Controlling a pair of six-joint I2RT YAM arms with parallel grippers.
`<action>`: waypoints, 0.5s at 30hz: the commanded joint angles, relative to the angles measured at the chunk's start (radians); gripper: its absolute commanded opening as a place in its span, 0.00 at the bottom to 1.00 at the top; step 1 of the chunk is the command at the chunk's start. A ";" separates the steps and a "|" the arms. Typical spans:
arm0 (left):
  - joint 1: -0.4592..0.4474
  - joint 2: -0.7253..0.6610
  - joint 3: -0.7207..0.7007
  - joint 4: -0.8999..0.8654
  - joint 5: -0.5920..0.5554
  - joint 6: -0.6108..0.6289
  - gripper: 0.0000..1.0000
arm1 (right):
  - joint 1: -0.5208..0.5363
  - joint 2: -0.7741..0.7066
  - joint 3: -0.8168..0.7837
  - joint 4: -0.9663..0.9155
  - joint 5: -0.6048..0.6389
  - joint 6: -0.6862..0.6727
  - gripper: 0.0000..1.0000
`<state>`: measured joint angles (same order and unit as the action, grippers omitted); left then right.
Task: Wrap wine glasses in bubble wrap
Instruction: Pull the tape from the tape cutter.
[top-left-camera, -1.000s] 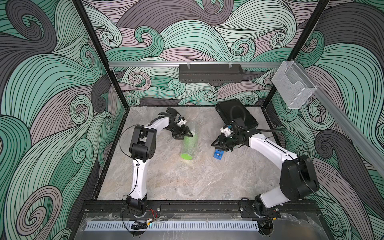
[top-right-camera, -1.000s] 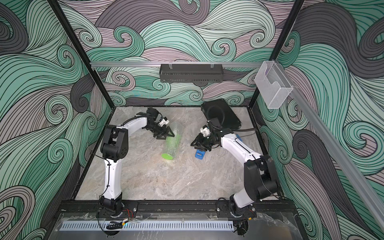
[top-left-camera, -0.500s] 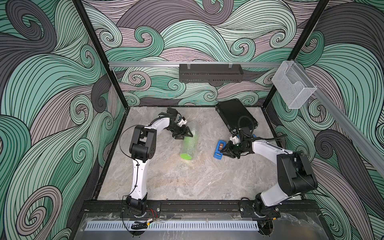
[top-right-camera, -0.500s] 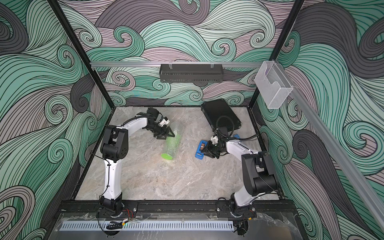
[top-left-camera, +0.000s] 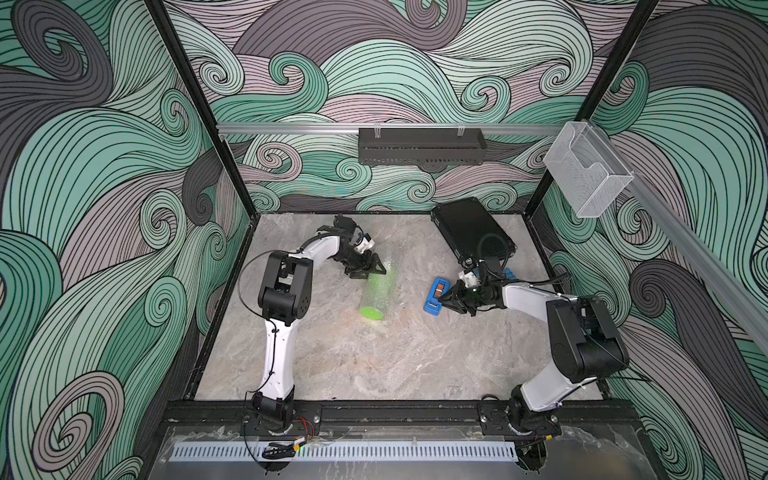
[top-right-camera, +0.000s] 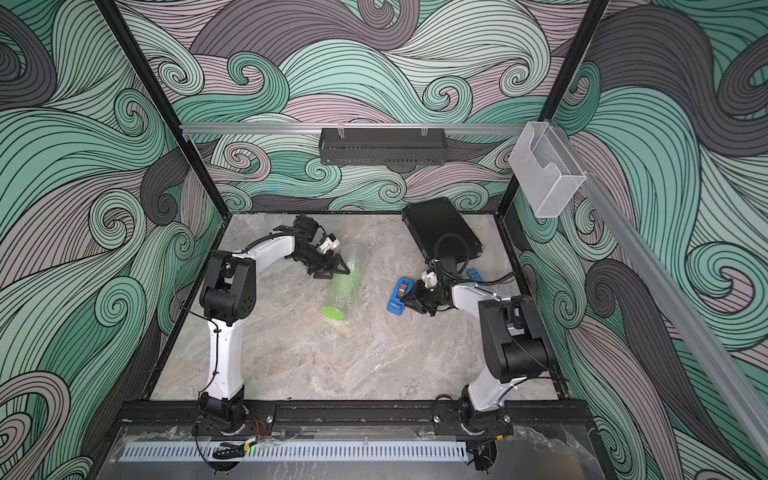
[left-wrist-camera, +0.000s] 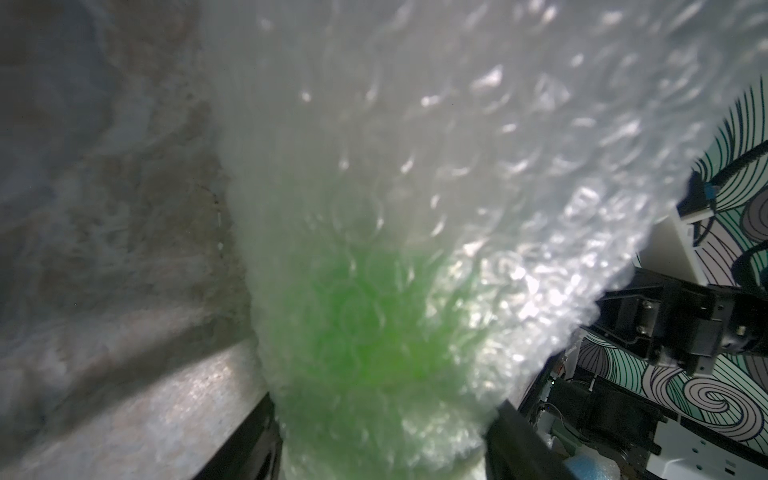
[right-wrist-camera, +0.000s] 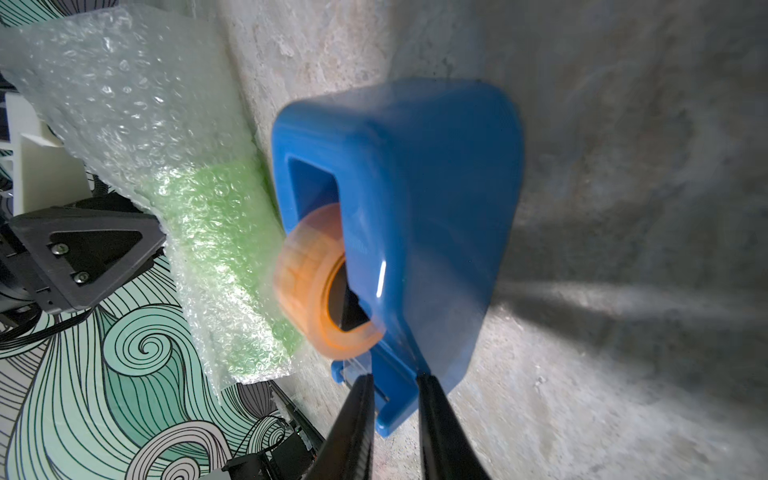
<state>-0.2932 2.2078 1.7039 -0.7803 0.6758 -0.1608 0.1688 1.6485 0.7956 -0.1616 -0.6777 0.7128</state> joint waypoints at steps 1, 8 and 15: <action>-0.022 0.066 -0.065 -0.079 -0.202 0.028 0.68 | -0.002 0.018 -0.015 0.060 0.000 0.034 0.24; -0.026 0.063 -0.070 -0.077 -0.203 0.027 0.68 | -0.002 -0.052 -0.022 0.061 -0.005 0.078 0.24; -0.029 0.062 -0.072 -0.076 -0.206 0.029 0.68 | -0.001 -0.030 -0.045 0.120 -0.010 0.118 0.24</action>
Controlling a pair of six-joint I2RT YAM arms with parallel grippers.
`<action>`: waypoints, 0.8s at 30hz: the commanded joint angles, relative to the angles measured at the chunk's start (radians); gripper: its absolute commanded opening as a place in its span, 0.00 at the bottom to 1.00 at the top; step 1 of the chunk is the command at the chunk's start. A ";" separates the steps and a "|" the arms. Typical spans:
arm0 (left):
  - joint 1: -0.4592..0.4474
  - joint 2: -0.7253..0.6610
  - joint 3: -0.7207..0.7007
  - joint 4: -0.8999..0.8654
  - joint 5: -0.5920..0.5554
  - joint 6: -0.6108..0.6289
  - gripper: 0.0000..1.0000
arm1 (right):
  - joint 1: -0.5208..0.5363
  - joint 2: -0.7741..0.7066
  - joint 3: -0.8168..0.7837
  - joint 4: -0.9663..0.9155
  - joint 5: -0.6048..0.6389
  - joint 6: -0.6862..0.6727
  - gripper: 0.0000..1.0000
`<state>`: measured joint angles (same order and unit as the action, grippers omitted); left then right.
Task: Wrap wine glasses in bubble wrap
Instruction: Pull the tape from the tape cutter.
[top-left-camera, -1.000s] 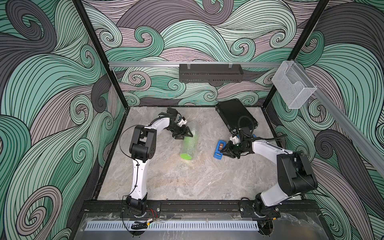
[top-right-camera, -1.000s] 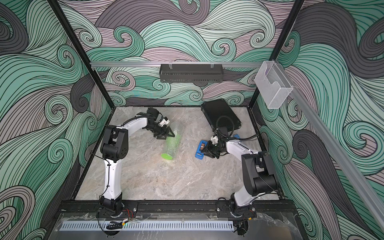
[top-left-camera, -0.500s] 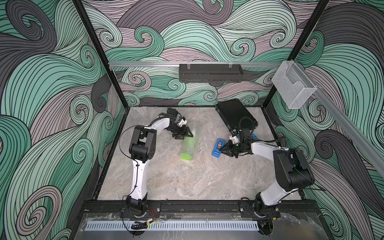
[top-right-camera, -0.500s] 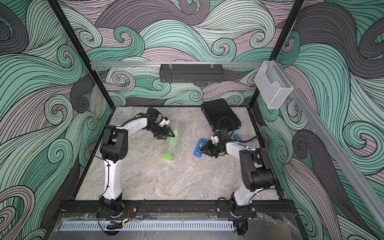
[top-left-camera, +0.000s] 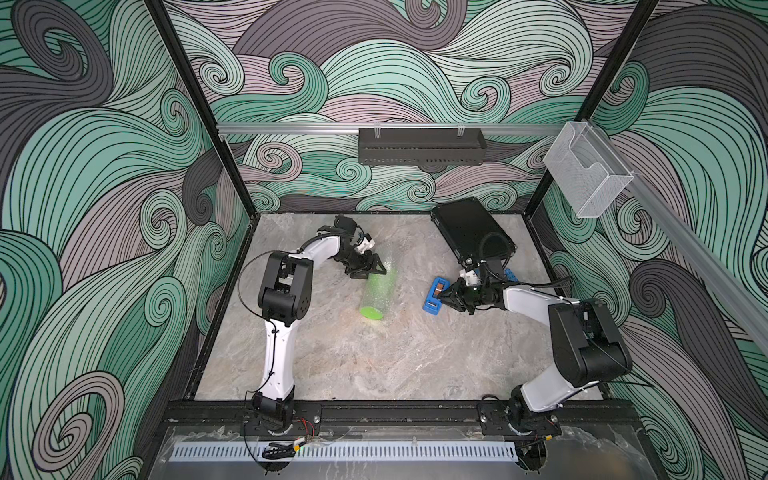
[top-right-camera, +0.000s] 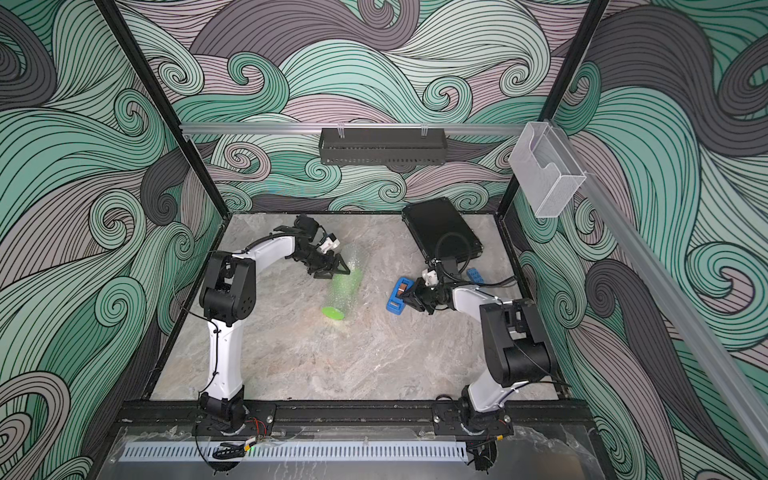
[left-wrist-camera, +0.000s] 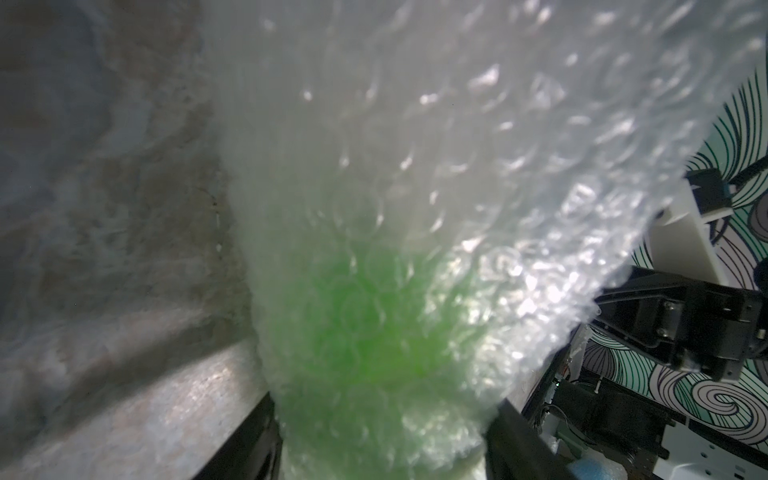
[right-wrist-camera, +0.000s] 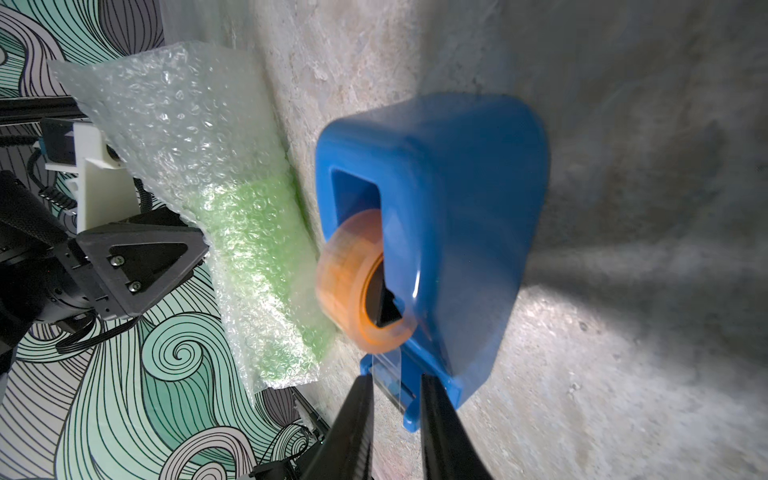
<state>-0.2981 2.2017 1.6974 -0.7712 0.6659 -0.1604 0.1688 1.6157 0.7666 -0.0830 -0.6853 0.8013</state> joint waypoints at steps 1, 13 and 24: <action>-0.024 0.068 -0.067 -0.085 -0.196 0.028 0.68 | 0.000 0.007 -0.017 0.047 -0.002 0.033 0.24; -0.025 0.069 -0.067 -0.085 -0.199 0.029 0.68 | 0.018 0.079 -0.031 0.126 -0.009 0.072 0.24; -0.027 0.070 -0.070 -0.083 -0.199 0.027 0.68 | 0.024 0.103 -0.071 0.187 -0.008 0.106 0.24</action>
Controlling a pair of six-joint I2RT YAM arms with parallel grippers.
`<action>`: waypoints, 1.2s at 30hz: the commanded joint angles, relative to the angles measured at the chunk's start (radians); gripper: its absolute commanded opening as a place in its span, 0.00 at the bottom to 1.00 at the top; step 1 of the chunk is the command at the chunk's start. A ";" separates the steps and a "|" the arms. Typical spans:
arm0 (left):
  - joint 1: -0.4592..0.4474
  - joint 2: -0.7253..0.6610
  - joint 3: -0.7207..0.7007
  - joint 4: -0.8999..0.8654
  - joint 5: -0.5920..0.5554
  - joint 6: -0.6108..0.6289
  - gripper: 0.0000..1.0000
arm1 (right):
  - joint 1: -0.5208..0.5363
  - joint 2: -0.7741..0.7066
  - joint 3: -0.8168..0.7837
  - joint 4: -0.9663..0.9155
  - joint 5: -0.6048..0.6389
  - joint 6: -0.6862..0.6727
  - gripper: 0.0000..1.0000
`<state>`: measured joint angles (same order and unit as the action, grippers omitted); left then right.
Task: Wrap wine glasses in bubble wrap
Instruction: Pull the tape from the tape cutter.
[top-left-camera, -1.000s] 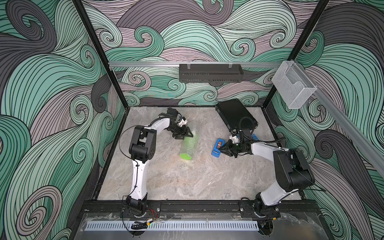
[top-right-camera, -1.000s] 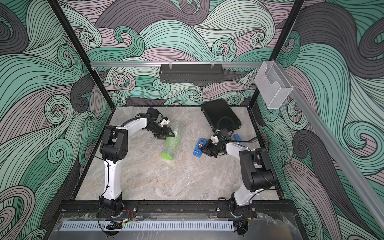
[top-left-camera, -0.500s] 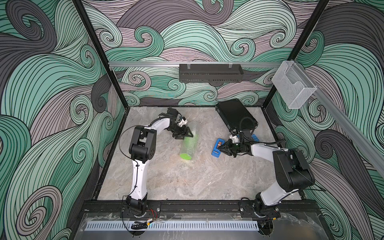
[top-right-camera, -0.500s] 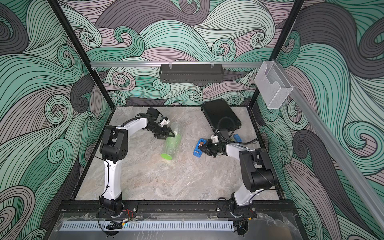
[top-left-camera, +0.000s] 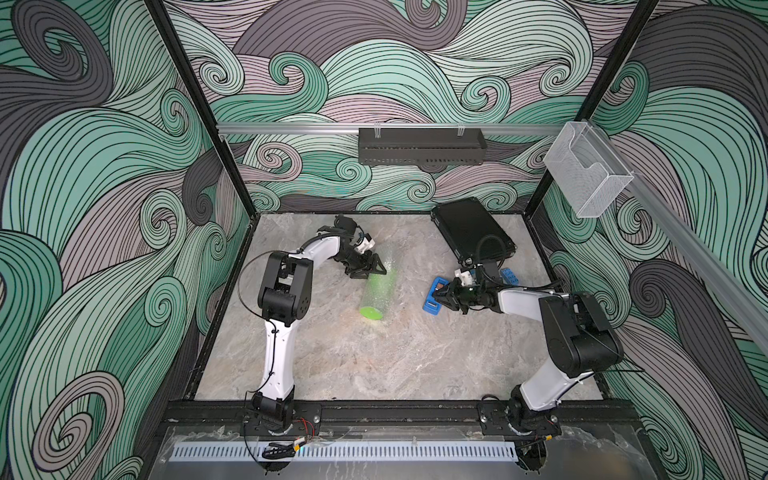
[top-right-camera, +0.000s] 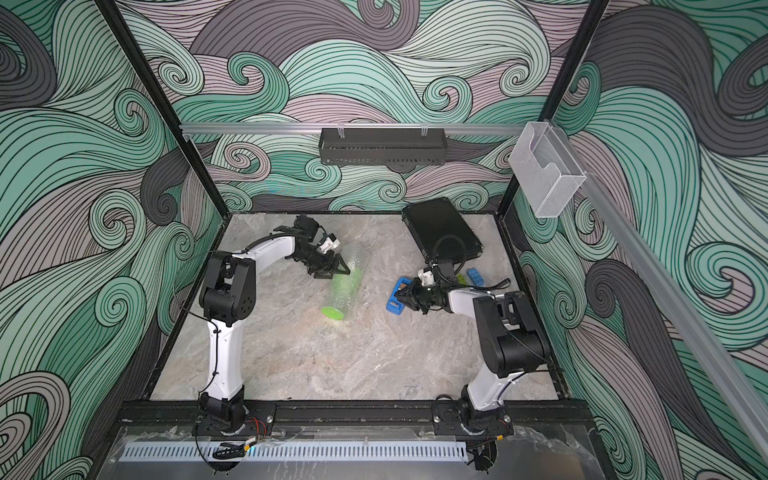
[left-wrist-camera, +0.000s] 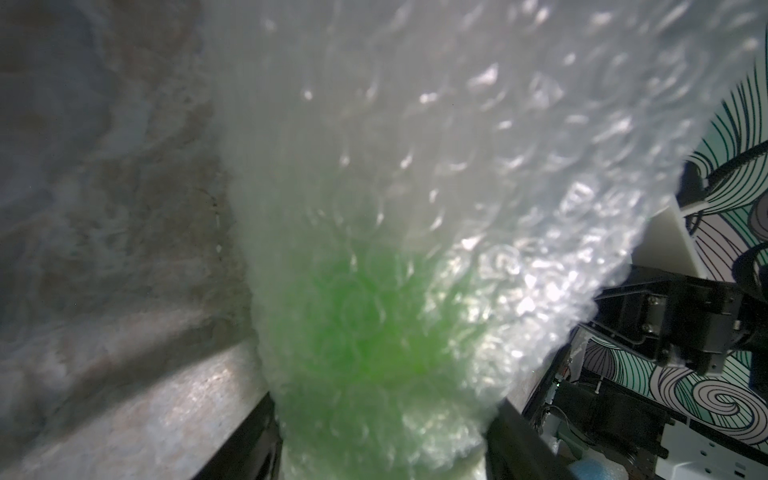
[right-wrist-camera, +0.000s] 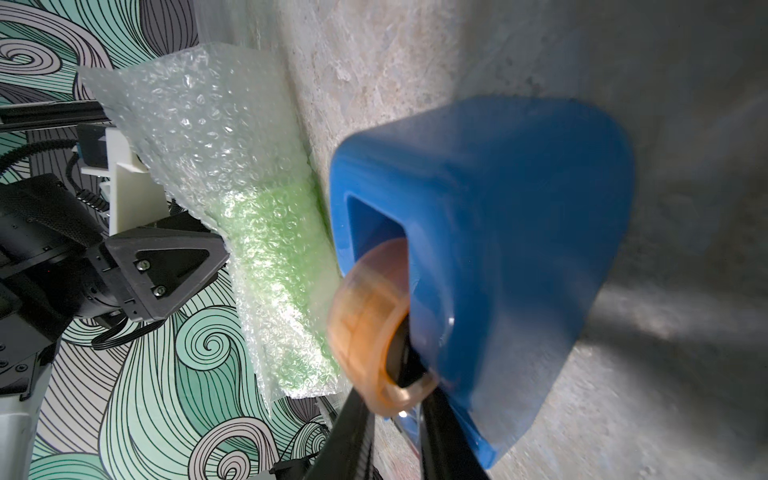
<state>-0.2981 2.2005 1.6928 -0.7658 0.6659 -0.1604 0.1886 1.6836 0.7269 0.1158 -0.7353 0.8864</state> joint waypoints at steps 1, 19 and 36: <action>-0.026 0.071 -0.065 -0.089 -0.199 0.027 0.68 | 0.004 0.038 -0.033 -0.006 0.040 0.024 0.23; -0.027 0.064 -0.073 -0.084 -0.201 0.027 0.68 | 0.005 -0.034 -0.110 0.017 0.051 0.072 0.24; -0.026 0.068 -0.074 -0.083 -0.204 0.028 0.68 | 0.007 0.051 -0.105 0.147 0.049 0.115 0.22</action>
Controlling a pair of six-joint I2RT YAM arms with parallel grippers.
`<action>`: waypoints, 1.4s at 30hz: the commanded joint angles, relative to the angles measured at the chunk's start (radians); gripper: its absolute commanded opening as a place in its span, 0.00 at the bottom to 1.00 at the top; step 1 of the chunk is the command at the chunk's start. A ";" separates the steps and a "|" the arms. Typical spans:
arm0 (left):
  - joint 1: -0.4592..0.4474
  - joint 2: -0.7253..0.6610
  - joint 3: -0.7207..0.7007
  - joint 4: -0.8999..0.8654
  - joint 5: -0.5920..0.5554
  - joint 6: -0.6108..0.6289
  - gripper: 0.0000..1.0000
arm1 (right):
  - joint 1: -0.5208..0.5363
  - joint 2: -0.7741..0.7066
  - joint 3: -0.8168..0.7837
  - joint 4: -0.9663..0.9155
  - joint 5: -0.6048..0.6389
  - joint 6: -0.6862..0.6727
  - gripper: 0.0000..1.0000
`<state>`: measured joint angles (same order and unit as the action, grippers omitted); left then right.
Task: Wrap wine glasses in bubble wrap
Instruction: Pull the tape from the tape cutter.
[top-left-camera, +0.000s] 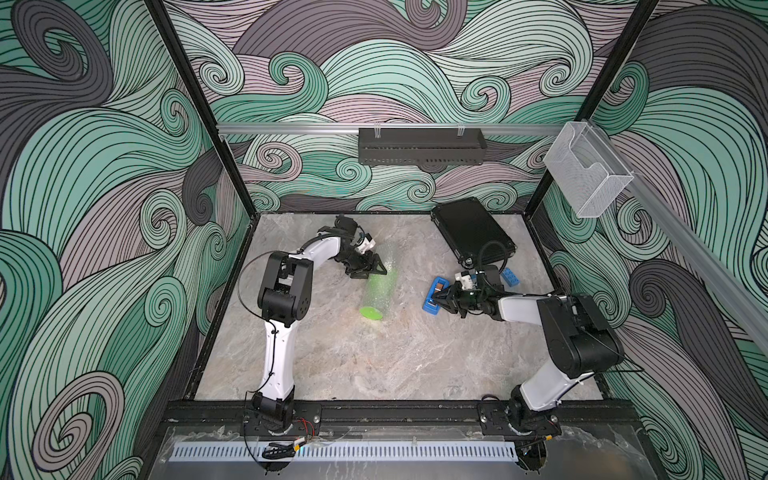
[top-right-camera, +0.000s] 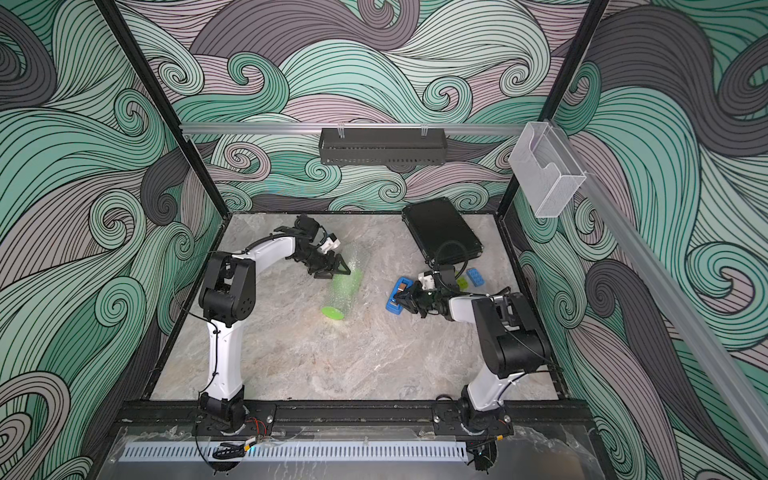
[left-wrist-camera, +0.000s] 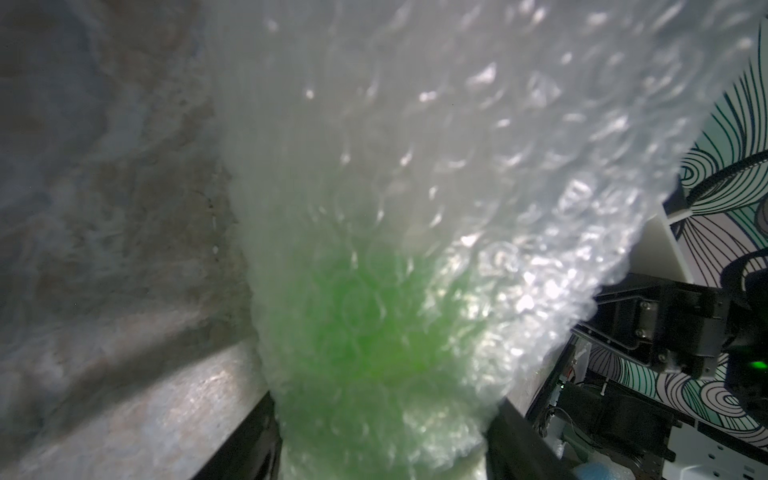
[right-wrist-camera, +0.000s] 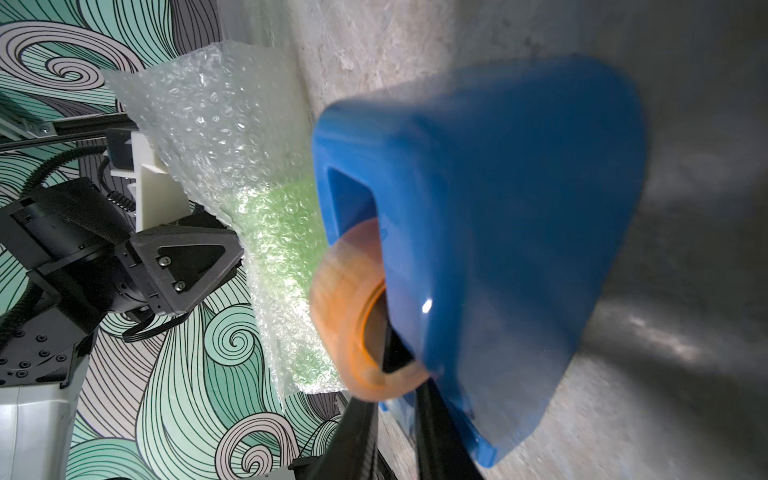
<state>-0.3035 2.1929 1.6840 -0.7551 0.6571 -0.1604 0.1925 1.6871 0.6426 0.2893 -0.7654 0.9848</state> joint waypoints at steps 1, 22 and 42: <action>-0.022 0.077 -0.066 -0.095 -0.195 0.028 0.68 | 0.004 0.053 -0.021 -0.020 0.079 0.021 0.22; -0.023 0.073 -0.067 -0.093 -0.200 0.033 0.68 | -0.006 -0.016 0.003 -0.019 0.058 0.042 0.00; -0.029 0.062 -0.087 -0.081 -0.204 0.028 0.68 | -0.023 -0.024 0.137 -0.179 0.082 0.143 0.00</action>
<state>-0.3050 2.1838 1.6657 -0.7349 0.6556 -0.1604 0.1791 1.6802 0.7341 0.1497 -0.7128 1.1091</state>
